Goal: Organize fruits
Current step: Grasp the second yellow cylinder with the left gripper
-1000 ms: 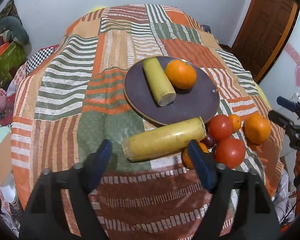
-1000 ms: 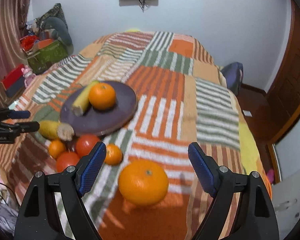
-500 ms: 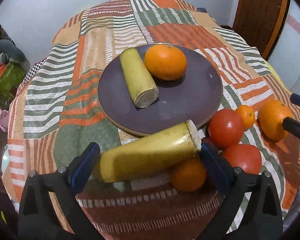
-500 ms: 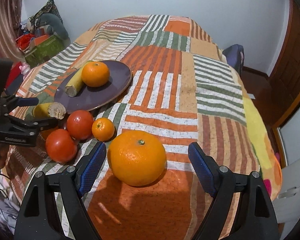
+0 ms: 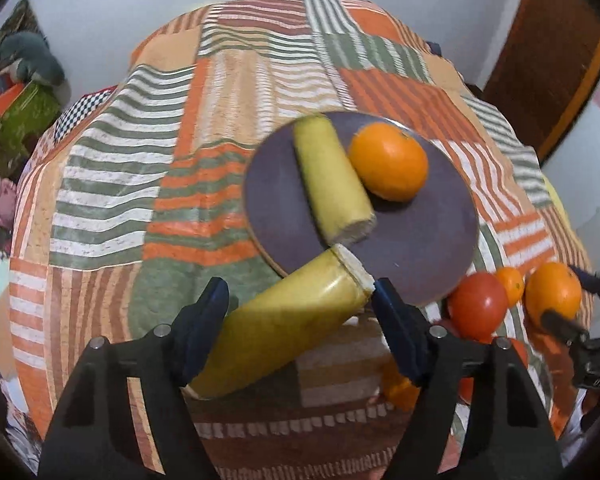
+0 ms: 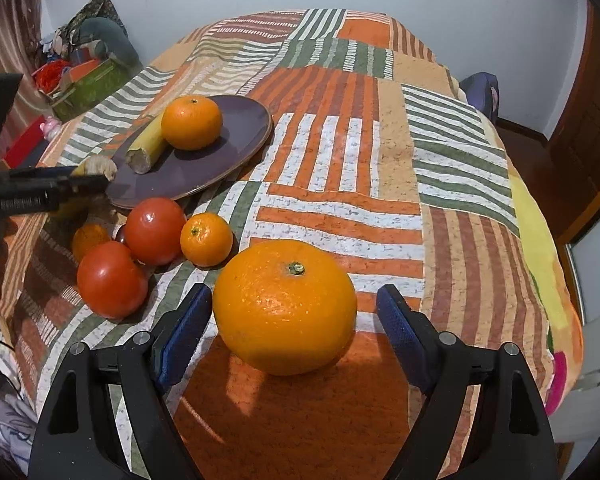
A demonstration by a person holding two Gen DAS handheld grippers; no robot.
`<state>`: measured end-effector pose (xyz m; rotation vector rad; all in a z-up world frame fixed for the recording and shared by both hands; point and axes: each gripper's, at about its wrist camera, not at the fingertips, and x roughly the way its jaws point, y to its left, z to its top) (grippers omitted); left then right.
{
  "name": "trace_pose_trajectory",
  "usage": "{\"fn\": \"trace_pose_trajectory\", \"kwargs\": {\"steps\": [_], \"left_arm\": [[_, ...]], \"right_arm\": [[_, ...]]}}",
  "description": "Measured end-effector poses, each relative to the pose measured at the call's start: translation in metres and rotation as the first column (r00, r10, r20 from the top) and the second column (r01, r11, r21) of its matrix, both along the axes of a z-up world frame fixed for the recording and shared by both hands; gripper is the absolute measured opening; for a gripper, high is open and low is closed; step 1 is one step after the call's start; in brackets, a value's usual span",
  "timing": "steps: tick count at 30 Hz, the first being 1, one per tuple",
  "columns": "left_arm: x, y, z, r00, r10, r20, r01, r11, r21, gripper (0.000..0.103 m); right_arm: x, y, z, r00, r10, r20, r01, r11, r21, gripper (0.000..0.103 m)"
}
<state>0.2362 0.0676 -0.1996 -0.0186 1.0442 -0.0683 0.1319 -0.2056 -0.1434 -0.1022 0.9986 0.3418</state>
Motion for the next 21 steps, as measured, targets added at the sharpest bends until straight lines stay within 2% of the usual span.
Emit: {"fn": "trace_pose_trajectory", "kwargs": {"steps": [6, 12, 21], "left_arm": [[0.004, 0.011, 0.006, 0.999, 0.051, 0.018, -0.050, 0.999, -0.005, 0.074], [0.006, 0.016, 0.001, 1.000, 0.010, -0.019, -0.009, 0.999, 0.040, 0.075], [0.010, 0.036, -0.018, 0.999, 0.011, -0.047, -0.009, 0.999, 0.041, 0.078]], "right_arm": [[0.005, -0.004, -0.003, 1.000, -0.022, -0.021, 0.023, 0.999, 0.042, 0.082], [0.008, -0.002, -0.006, 0.999, -0.007, -0.035, 0.009, 0.999, 0.053, 0.076], [0.011, -0.002, -0.009, 0.999, -0.005, -0.049, 0.009, 0.997, 0.082, 0.069]]}}
